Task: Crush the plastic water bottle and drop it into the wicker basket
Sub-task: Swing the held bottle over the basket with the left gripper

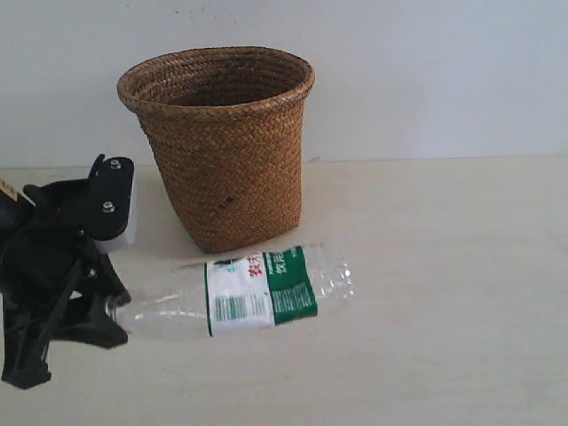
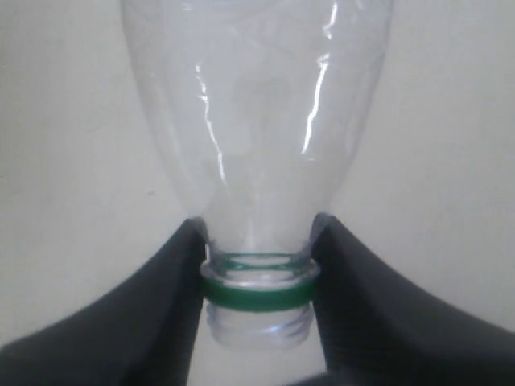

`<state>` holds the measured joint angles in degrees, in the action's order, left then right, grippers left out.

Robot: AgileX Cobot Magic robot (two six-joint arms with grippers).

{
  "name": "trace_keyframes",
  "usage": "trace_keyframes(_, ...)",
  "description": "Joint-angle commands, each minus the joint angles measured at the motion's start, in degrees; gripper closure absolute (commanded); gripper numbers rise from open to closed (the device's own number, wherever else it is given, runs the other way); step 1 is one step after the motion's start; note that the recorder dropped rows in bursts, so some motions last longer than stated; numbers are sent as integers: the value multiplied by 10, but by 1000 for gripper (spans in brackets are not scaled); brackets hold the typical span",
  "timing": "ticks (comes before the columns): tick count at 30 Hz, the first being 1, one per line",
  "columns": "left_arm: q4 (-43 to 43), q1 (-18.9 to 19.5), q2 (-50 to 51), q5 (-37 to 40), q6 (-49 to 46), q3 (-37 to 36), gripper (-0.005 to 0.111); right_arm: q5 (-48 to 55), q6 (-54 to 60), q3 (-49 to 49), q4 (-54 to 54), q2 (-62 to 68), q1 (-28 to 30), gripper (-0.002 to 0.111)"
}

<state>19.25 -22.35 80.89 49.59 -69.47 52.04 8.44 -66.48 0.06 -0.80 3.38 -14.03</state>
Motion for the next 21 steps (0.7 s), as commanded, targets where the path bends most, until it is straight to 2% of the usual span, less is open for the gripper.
trace_keyframes(1, -102, -2, -29, -118, 45, 45, 103, -1, 4, -1, -1, -3, 3, 108)
trace_keyframes(5, -157, -2, -63, -215, 78, 107, 103, -1, 4, -1, -1, -3, 3, 108)
trace_keyframes(7, -161, -2, -75, -205, 99, 137, 103, -1, 4, -1, -1, -3, 3, 108)
trace_keyframes(10, -161, -2, -80, -140, 99, 163, 103, -1, 4, -1, -1, -3, 3, 108)
trace_keyframes(13, -171, -2, -72, -58, 95, 159, 103, -1, 4, -1, -1, -3, 3, 108)
trace_keyframes(21, -111, -2, 8, 120, 95, 83, 103, -1, 4, -1, 0, -3, 3, 108)
